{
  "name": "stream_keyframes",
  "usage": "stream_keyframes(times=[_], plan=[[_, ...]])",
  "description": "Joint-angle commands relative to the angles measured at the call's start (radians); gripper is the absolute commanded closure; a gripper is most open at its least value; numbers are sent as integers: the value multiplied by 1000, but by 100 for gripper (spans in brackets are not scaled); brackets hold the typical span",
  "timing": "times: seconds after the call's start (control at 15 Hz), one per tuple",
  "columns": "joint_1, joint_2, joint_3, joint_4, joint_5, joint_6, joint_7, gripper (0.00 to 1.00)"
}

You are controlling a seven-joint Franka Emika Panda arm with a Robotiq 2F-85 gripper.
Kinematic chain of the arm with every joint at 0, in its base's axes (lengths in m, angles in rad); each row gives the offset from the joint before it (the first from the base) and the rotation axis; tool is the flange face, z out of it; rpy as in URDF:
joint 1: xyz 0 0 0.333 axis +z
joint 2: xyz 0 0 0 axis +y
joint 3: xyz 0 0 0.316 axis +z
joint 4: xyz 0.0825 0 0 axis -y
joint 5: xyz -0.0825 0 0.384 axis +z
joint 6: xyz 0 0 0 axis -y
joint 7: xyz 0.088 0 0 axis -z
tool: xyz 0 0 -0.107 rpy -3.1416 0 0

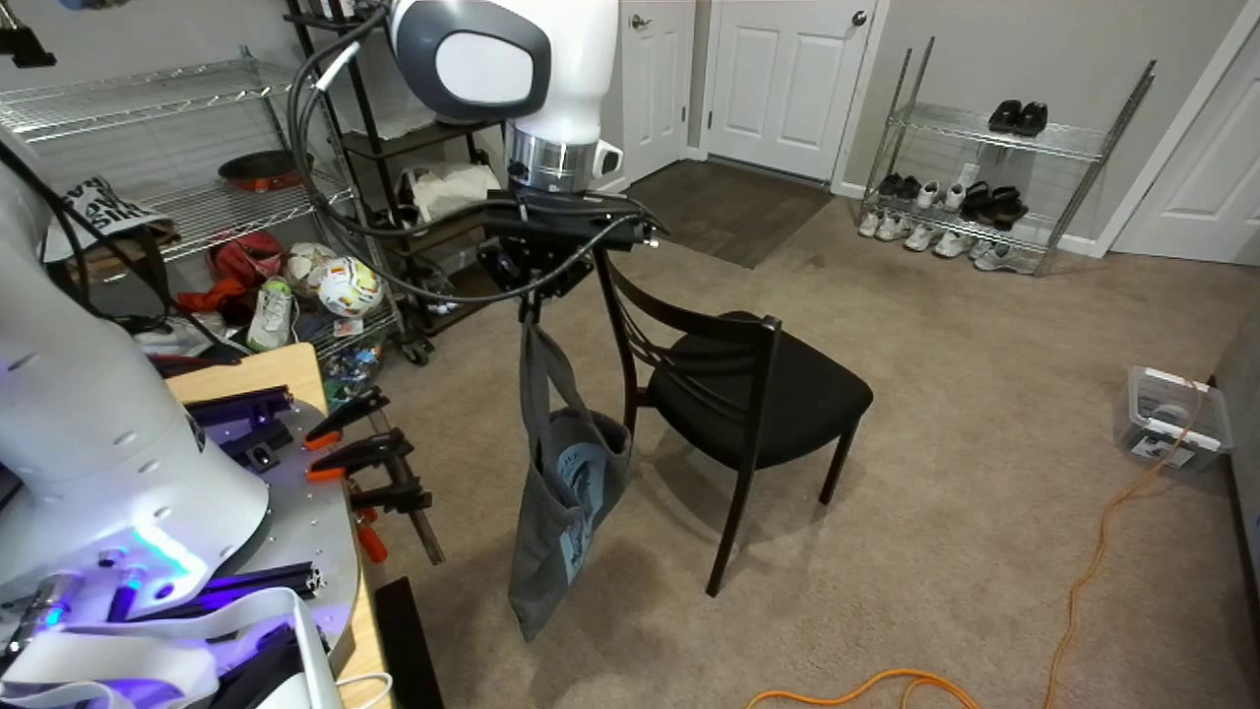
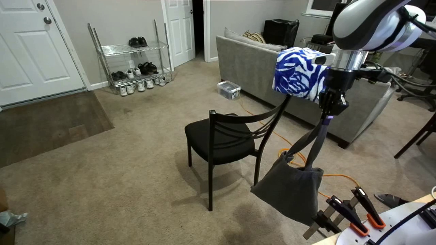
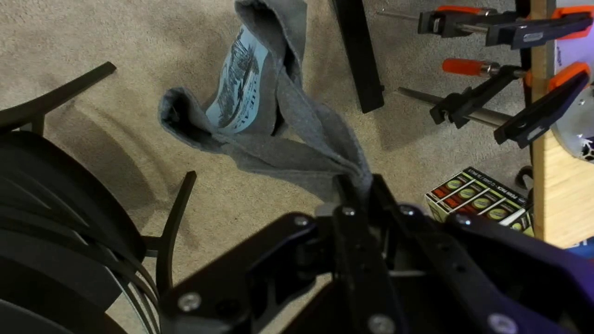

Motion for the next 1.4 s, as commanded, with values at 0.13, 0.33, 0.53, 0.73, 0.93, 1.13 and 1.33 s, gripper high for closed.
stream_keyframes(times=[0.13, 0.33, 0.53, 0.73, 0.93, 1.13, 1.33], plan=[[-11, 25, -6, 24, -22, -24, -1, 96], [-57, 68, -48, 79, -70, -28, 24, 97], [-109, 99, -94, 125, -57, -34, 9, 97], [-145, 139, -115, 171, -64, -49, 17, 97], [-163, 198, -113, 244, -66, -62, 17, 97], [-171, 275, -103, 373, -65, -113, 8, 97], [-178, 347, -91, 529, -69, -188, 10, 97]])
